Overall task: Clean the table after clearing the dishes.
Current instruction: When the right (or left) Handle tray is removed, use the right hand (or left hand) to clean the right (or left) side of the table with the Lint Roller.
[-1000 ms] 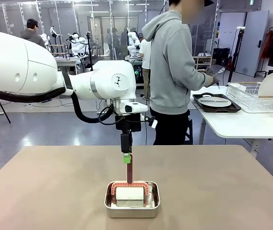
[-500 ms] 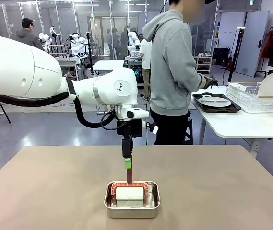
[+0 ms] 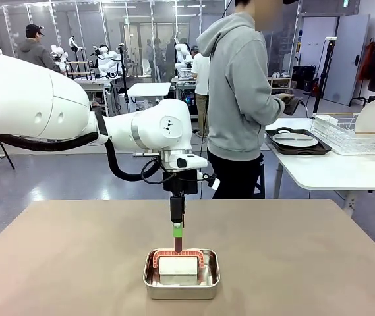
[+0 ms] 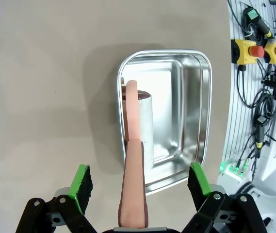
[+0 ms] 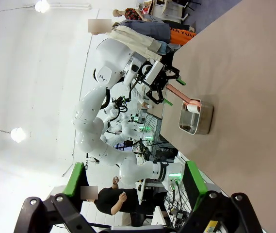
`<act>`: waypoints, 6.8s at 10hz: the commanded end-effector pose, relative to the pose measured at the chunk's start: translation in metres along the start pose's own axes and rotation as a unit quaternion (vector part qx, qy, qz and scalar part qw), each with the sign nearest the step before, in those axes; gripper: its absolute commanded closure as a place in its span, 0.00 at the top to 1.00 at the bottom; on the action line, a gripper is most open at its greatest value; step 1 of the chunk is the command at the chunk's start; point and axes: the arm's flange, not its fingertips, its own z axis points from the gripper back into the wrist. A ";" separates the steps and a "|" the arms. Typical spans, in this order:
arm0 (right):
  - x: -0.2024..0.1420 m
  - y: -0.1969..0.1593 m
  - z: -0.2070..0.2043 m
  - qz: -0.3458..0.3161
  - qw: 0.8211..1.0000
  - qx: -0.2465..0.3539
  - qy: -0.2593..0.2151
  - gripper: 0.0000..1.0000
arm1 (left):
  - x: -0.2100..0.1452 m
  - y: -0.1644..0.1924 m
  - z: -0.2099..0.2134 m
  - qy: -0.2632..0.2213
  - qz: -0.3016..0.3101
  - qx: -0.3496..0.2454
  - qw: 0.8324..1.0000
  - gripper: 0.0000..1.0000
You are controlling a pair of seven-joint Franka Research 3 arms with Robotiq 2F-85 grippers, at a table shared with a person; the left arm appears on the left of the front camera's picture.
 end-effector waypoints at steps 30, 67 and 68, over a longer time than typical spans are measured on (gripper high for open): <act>-0.001 0.004 0.000 -0.002 1.000 0.000 0.000 1.00 | -0.197 -0.129 0.077 -0.301 0.566 0.099 0.761 0.00; -0.001 0.004 0.000 -0.002 1.000 0.000 0.000 1.00 | -0.521 -0.026 -0.041 -0.313 0.699 0.089 0.636 0.20; -0.001 0.004 0.000 -0.002 1.000 0.000 0.000 1.00 | -0.530 -0.032 -0.040 -0.284 0.713 0.115 0.630 0.20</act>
